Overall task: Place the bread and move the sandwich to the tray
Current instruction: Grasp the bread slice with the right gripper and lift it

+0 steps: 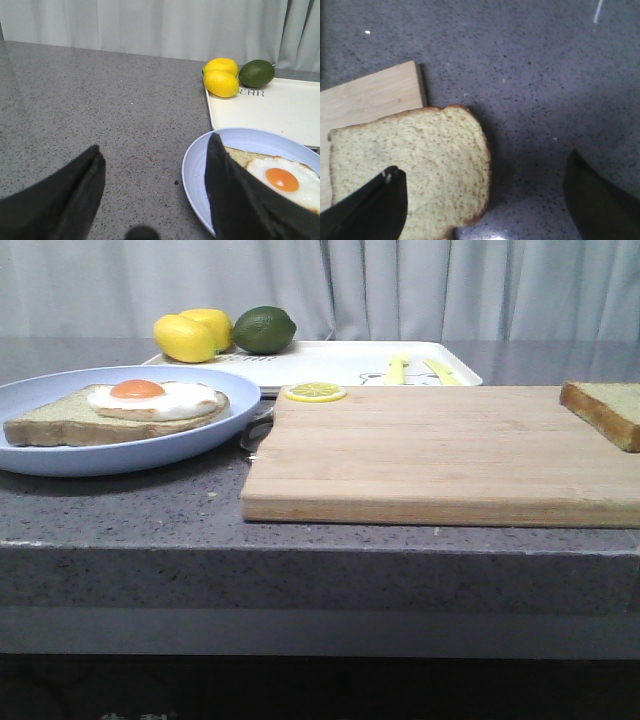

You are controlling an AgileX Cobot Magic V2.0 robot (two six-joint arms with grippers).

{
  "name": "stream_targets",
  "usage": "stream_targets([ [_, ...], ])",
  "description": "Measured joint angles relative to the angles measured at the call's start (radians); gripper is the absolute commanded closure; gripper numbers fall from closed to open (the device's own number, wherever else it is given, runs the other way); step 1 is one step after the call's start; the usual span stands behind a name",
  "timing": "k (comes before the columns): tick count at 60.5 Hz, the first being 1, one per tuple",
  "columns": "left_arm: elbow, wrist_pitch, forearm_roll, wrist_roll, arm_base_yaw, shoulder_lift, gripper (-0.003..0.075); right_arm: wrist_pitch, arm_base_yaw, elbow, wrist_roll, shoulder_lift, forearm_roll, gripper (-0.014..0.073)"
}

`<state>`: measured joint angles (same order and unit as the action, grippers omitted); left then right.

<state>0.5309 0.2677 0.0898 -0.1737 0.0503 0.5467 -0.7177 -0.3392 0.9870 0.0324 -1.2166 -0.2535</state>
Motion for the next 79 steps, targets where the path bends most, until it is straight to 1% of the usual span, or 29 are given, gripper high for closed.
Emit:
stream_targets([
  [4, 0.000, 0.000, 0.000, 0.000, 0.000, 0.000, 0.0299, -0.022, -0.016, 0.023, 0.039, -0.052, -0.036, -0.0046],
  [17, 0.000, 0.000, 0.000, 0.000, 0.000, 0.000, 0.0296, -0.080, -0.055, 0.067, 0.227, -0.206, -0.229, -0.0046],
  [21, 0.000, 0.000, 0.000, 0.000, 0.000, 0.000, 0.0285, -0.089, -0.060, 0.070, 0.280, -0.254, -0.283, -0.0046],
  [28, 0.000, 0.000, 0.000, 0.000, 0.000, 0.000, 0.0253, -0.100, -0.062, 0.070, 0.348, -0.307, -0.353, -0.0046],
  [32, 0.000, 0.000, 0.000, 0.000, 0.000, 0.000, 0.0253, -0.105, -0.062, 0.070, 0.367, -0.323, -0.377, -0.0043],
  [34, 0.000, 0.000, 0.000, 0.000, 0.000, 0.000, 0.0253, -0.107, -0.062, 0.070, 0.371, -0.329, -0.383, -0.0026],
  [36, 0.000, 0.000, 0.000, 0.000, 0.000, 0.000, 0.0253, -0.107, -0.062, 0.070, 0.375, -0.332, -0.390, 0.0002],
  [41, 0.000, 0.000, 0.000, 0.000, 0.000, 0.000, 0.0253, -0.111, -0.062, 0.070, 0.380, -0.334, -0.399, 0.0153],
  [42, 0.000, 0.000, 0.000, 0.000, 0.000, 0.000, 0.0253, -0.111, -0.062, 0.070, 0.382, -0.334, -0.402, 0.0209],
  [43, 0.000, 0.000, 0.000, 0.000, 0.000, 0.000, 0.0253, -0.112, -0.062, 0.070, 0.382, -0.334, -0.404, 0.0249],
  [44, 0.000, 0.000, 0.000, 0.000, 0.000, 0.000, 0.0253, -0.113, -0.062, 0.070, 0.382, -0.334, -0.404, 0.0310],
  [48, 0.000, 0.000, 0.000, 0.000, 0.000, 0.000, 0.0259, -0.113, -0.062, 0.070, 0.384, -0.334, -0.408, 0.0473],
  [49, 0.000, 0.000, 0.000, 0.000, 0.000, 0.000, 0.0261, -0.113, -0.062, 0.071, 0.384, -0.334, -0.408, 0.0531],
  [53, 0.000, 0.000, 0.000, 0.000, 0.000, 0.000, 0.0261, -0.113, -0.065, 0.075, 0.384, -0.330, -0.410, 0.0673],
  [57, 0.000, 0.000, 0.000, 0.000, 0.000, 0.000, 0.0261, -0.113, -0.065, 0.076, 0.384, -0.316, -0.413, 0.0652],
  [69, 0.000, 0.000, 0.000, 0.000, 0.000, 0.000, 0.0261, -0.122, -0.065, 0.076, 0.388, -0.230, -0.440, 0.0652],
  [74, 0.000, 0.000, 0.000, 0.000, 0.000, 0.000, 0.0261, -0.137, -0.065, 0.076, 0.390, -0.186, -0.480, 0.0652],
  [79, 0.000, 0.000, 0.000, 0.000, 0.000, 0.000, 0.0261, -0.163, -0.065, 0.076, 0.390, -0.136, -0.555, 0.0652],
])
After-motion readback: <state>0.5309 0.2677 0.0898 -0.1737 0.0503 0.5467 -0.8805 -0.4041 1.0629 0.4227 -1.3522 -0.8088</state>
